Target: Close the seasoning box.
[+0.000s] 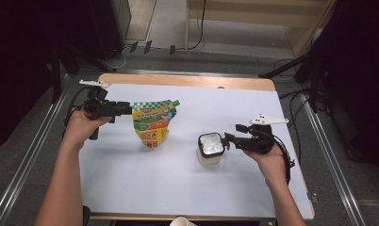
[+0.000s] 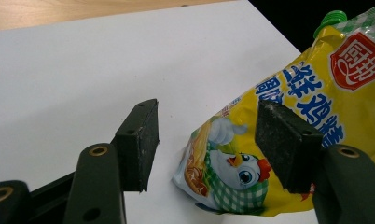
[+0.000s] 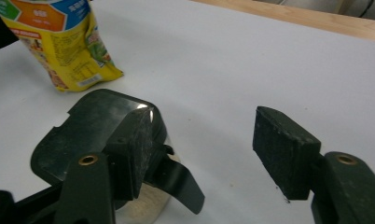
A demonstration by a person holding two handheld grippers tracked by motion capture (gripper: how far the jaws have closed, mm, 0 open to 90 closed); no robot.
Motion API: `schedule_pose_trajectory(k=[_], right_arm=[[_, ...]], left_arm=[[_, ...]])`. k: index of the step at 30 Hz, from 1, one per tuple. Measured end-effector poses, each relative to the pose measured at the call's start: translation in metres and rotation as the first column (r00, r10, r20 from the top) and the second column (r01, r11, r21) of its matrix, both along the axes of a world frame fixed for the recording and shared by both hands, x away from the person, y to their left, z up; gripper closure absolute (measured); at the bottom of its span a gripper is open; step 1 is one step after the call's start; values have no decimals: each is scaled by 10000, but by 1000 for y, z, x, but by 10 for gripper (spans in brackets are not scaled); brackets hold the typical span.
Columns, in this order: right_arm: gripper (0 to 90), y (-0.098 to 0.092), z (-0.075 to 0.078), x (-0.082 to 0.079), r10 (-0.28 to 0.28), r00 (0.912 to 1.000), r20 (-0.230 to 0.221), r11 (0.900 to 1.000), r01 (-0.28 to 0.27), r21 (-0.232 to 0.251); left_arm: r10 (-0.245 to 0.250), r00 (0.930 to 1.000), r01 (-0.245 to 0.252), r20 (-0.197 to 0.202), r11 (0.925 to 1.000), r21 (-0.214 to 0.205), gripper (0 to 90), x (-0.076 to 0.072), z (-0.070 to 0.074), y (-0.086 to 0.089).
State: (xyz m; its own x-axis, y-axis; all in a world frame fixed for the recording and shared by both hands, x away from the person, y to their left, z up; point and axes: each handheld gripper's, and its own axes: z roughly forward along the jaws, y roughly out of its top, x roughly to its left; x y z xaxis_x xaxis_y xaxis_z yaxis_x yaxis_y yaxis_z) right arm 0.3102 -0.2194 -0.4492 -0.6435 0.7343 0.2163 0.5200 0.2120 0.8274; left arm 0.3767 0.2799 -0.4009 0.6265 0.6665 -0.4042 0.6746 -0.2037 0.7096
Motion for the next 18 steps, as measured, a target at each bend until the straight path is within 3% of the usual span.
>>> schedule_pose_trajectory(k=[18], right_arm=[[308, -21, -21, 9, -1143, 9934, 56, 9924, 1144, -449]], left_arm=[[40, 10000, -41, 14, 9999, 130, 416, 1, -3, 1]])
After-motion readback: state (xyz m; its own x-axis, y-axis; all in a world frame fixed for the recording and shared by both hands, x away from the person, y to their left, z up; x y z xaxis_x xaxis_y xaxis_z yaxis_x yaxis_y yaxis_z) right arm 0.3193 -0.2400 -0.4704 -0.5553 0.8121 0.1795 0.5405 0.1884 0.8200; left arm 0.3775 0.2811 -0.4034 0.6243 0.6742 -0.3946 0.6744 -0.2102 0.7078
